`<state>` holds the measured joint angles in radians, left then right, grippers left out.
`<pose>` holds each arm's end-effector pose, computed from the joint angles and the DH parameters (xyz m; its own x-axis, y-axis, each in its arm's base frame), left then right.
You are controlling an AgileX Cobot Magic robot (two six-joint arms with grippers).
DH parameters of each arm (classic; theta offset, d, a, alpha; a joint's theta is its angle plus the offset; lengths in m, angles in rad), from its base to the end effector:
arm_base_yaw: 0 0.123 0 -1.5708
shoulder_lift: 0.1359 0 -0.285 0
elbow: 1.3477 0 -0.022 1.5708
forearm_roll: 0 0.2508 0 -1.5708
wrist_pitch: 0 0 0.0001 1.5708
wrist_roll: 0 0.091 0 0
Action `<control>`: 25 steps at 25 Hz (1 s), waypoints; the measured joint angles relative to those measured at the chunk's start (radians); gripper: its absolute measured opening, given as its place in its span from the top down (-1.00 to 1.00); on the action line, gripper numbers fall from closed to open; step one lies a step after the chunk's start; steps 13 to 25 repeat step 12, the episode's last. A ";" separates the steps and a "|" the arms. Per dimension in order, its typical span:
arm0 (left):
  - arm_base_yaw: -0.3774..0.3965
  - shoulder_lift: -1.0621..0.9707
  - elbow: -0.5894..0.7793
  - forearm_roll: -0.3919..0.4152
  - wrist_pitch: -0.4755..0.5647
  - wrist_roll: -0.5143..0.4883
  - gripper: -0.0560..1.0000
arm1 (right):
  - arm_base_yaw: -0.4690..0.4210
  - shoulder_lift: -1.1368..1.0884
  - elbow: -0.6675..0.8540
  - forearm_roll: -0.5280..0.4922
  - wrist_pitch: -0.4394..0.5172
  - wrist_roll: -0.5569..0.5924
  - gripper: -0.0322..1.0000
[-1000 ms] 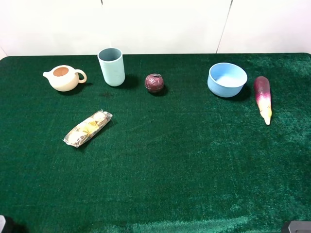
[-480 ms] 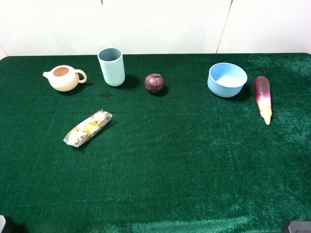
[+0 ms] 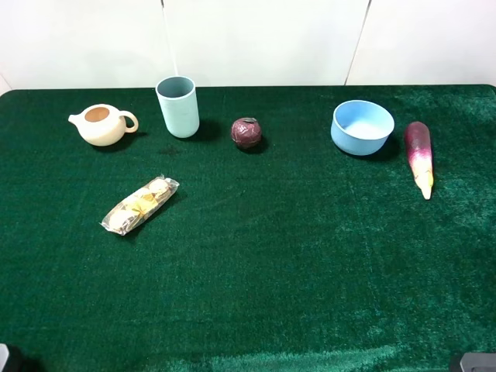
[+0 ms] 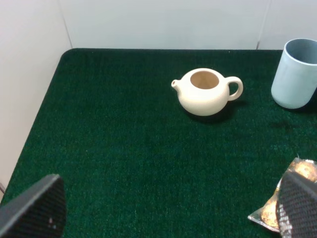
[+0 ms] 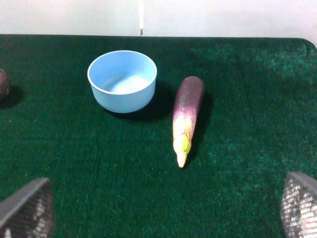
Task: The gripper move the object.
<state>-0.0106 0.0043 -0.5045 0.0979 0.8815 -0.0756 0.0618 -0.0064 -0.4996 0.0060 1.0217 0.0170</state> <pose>0.0013 0.0069 0.2939 -0.2868 -0.0101 -0.9579 -0.0655 0.9978 0.0090 -0.0042 0.0002 0.2803 -0.4160 -0.0056 -0.9094 -0.0580 0.9981 0.0204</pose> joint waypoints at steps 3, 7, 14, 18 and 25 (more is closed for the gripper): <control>0.000 0.000 0.000 0.000 0.000 0.000 -0.70 | 0.000 0.000 0.000 0.000 0.000 0.000 -0.41; 0.000 0.000 0.000 0.000 0.000 0.000 -0.70 | 0.000 0.000 0.000 0.000 0.000 0.000 -0.41; 0.000 0.000 0.000 0.000 0.000 0.000 -0.70 | 0.000 0.000 0.000 0.000 0.000 0.000 -0.41; 0.000 0.000 0.000 0.000 0.000 0.000 -0.70 | 0.000 0.000 0.000 0.000 0.000 0.000 -0.41; 0.000 0.000 0.000 0.000 0.000 0.000 -0.70 | 0.000 0.000 0.000 0.000 0.000 0.000 -0.41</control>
